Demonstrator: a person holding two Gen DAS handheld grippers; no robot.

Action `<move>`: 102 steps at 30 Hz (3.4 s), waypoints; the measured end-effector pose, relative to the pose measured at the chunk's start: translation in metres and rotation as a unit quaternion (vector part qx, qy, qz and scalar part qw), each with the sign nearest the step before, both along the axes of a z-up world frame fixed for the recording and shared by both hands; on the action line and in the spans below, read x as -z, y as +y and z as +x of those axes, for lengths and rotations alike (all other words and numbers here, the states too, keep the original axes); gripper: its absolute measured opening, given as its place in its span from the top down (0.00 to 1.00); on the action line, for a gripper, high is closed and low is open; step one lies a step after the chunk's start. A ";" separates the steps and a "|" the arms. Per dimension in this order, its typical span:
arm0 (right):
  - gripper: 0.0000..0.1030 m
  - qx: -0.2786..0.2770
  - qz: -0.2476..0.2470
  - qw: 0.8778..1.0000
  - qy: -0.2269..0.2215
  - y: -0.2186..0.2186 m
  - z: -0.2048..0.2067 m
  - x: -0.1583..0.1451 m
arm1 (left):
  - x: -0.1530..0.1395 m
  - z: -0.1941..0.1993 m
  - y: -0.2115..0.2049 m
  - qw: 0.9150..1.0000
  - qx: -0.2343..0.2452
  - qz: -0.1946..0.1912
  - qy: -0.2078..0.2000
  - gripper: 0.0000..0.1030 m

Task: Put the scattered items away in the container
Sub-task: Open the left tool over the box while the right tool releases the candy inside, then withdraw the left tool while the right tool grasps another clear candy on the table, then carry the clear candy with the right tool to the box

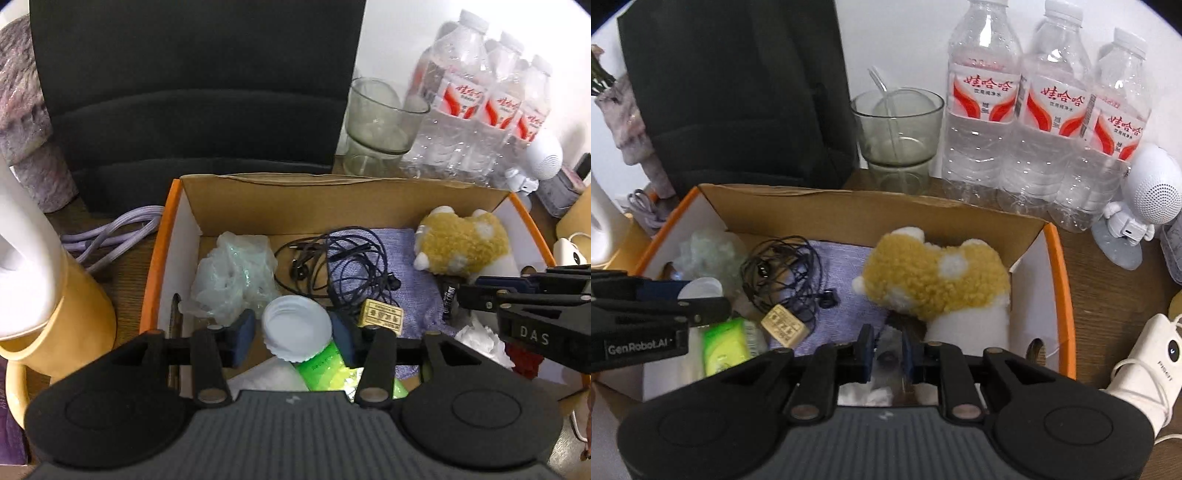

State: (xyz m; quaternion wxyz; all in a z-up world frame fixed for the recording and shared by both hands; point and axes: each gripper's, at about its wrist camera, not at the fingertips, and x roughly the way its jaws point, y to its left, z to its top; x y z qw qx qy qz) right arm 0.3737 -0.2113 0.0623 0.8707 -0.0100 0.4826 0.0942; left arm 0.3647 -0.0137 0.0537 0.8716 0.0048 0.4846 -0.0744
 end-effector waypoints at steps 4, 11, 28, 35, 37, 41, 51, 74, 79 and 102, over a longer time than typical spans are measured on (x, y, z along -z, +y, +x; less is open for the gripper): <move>0.55 0.002 0.003 1.000 -0.004 -0.007 -0.008 -0.020 | -0.017 -0.003 -0.007 1.000 0.022 -0.001 0.014 0.17; 0.37 0.012 -0.010 1.000 -0.017 -0.021 -0.035 -0.061 | -0.047 -0.027 -0.013 1.000 0.002 0.021 0.013 0.08; 0.35 -0.004 0.034 0.985 -0.169 -0.087 -0.192 -0.048 | -0.067 -0.177 -0.010 0.970 -0.028 0.027 -0.241 0.00; 0.51 -0.017 0.000 0.993 -0.114 -0.093 -0.202 0.000 | -0.049 -0.207 -0.008 0.967 -0.029 -0.007 -0.253 0.00; 0.53 -0.021 -0.007 0.994 -0.105 -0.090 -0.200 0.011 | -0.041 -0.214 -0.005 0.969 -0.029 -0.013 -0.243 0.00; 0.56 -0.015 -0.015 0.995 -0.094 -0.086 -0.193 0.025 | -0.028 -0.218 0.000 0.975 -0.031 -0.011 -0.221 0.00; 0.82 0.004 -0.010 0.996 -0.087 -0.083 -0.181 0.038 | -0.025 -0.221 0.006 0.976 -0.032 -0.013 -0.215 0.00; 0.83 -0.018 0.035 0.958 -0.283 -0.002 -0.358 -0.040 | -0.029 -0.332 0.026 0.950 -0.074 -0.022 -0.304 0.00; 0.83 -0.019 0.053 0.948 -0.312 0.014 -0.397 -0.032 | -0.017 -0.362 0.026 0.947 -0.065 -0.011 -0.314 0.00; 0.83 0.008 0.102 0.953 -0.286 0.000 -0.258 -0.043 | -0.029 -0.220 -0.006 0.958 -0.017 0.006 -0.287 0.00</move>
